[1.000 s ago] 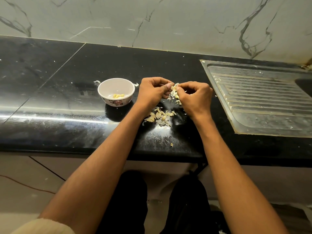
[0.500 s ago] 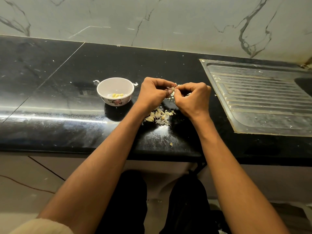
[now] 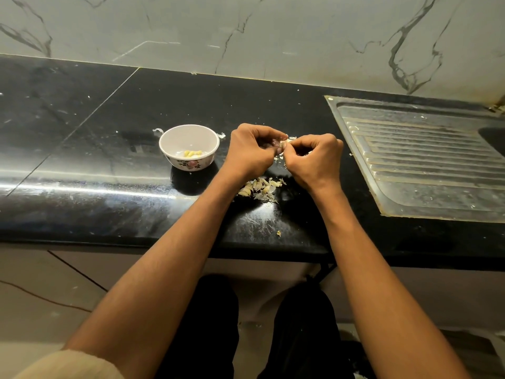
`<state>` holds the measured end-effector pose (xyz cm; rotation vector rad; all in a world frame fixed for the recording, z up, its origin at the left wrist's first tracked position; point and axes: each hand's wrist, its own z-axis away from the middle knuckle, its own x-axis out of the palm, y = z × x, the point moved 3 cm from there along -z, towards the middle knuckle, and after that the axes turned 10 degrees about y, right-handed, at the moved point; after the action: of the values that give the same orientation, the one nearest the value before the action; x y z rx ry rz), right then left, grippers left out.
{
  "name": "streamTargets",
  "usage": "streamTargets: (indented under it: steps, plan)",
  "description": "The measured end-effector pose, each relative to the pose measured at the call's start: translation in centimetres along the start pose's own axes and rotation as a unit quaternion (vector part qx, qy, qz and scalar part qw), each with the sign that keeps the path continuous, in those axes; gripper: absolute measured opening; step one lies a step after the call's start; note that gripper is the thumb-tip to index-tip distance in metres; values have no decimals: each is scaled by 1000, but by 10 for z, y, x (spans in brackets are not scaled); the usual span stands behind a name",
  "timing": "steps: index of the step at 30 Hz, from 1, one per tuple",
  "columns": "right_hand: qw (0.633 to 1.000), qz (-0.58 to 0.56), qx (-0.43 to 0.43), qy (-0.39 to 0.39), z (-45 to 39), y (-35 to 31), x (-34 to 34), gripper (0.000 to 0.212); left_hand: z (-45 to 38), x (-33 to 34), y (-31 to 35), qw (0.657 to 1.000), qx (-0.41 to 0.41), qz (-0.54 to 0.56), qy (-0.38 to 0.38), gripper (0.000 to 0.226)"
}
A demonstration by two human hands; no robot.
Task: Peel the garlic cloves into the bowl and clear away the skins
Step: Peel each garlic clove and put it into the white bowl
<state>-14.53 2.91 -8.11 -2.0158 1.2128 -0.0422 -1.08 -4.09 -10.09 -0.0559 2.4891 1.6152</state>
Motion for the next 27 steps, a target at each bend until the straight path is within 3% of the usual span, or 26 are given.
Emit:
streamTargets:
  steps: [9,23,27]
  plan:
    - [1000,-11,-7,0,-1,2,1,9,3,-2,6,999,36,-5,1,16]
    - [972,-104,213,11,-5,12,2,18,0,-5,5,998,-1,62,10,21]
    - [978,-57,201,24,-6,16,2,35,-1,-5,3,996,-26,81,22,19]
